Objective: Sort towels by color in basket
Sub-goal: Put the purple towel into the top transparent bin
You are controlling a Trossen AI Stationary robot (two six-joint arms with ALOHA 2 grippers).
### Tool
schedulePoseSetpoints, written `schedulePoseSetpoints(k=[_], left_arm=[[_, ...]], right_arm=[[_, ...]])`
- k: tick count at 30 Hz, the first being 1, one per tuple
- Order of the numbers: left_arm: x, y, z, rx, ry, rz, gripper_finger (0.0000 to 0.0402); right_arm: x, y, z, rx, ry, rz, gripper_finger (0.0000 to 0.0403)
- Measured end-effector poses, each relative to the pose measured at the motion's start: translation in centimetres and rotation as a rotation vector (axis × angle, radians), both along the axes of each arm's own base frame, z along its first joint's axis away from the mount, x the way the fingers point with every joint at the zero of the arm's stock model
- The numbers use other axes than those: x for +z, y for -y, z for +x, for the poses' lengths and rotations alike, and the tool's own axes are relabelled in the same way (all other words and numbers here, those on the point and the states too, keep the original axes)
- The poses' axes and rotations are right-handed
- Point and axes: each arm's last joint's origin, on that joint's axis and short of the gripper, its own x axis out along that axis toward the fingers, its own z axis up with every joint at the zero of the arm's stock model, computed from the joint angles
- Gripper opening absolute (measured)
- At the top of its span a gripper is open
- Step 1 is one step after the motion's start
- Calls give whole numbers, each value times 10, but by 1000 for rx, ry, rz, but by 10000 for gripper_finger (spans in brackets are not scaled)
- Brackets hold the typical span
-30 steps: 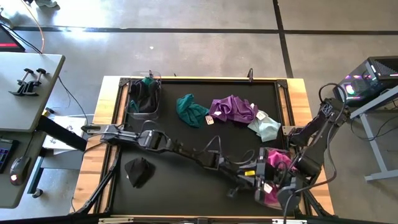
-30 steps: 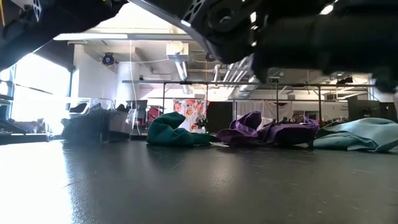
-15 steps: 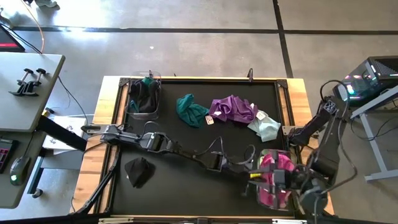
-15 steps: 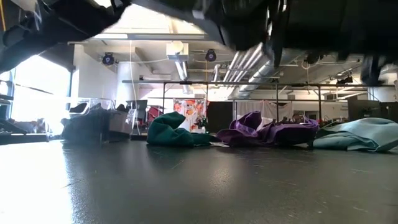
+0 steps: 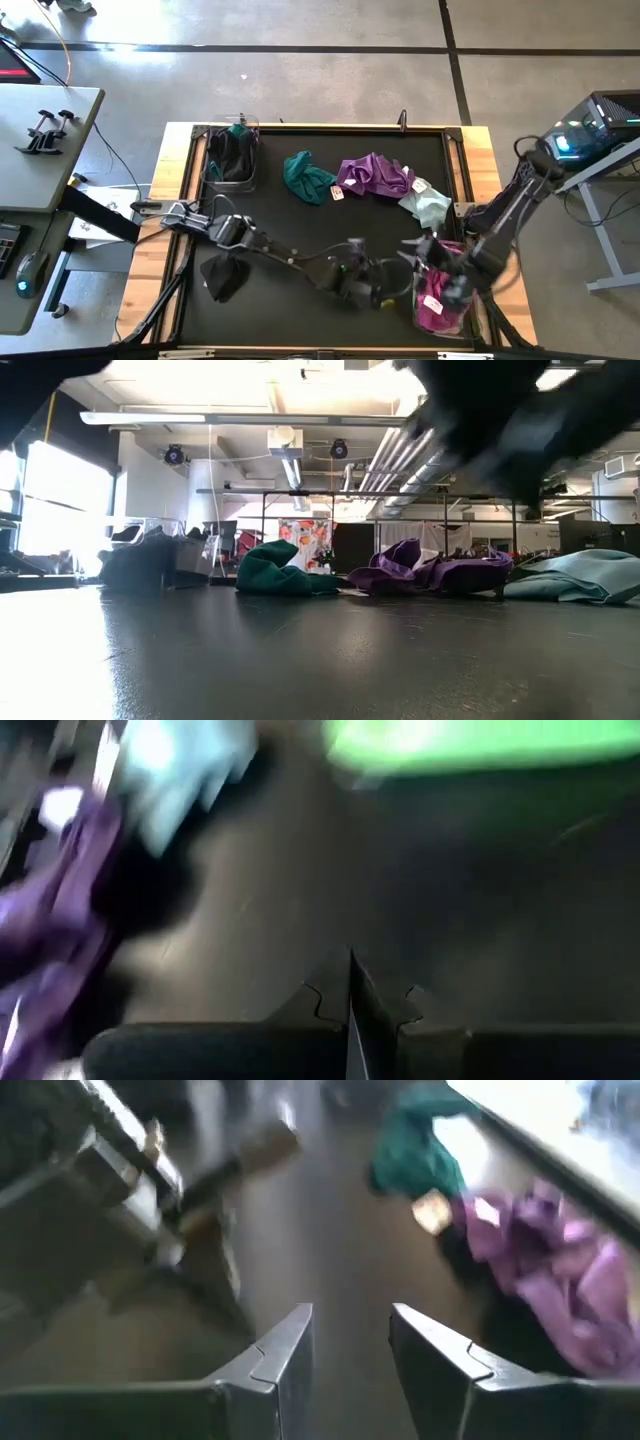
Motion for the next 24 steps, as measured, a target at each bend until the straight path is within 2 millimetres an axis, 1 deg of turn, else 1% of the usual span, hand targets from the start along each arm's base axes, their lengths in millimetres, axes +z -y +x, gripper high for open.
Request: schedulePoseSetpoints(k=[2, 5, 7, 11, 14, 17, 21, 24], left_arm=[[-15, -12, -2, 72, -34, 1, 0], [-34, -25, -6, 131, -72, -1, 0], [-42, -32, -8, 162, -75, -21, 0], [-53, -35, -12, 161, -30, -73, 0], [-71, -33, -13, 77, 55, -158, 0], [-82, -38, -14, 26, 183, -273, 0], [-97, -46, -29, 23, 319, -326, 0], [-105, -56, -44, -12, 407, -358, 0]], right_arm=[[-14, 17, 5, -23, -80, 12, 129], [-22, 39, 16, -8, -132, 44, 129], [-23, 51, 23, 22, -140, 55, 129], [-14, 75, 37, 80, -117, 64, 129], [-9, 96, 47, 100, -128, 33, 129], [-9, 117, 54, 95, -163, 5, 129], [-10, 146, 60, 79, -214, 7, 133], [-11, 168, 61, 91, -243, 44, 152]])
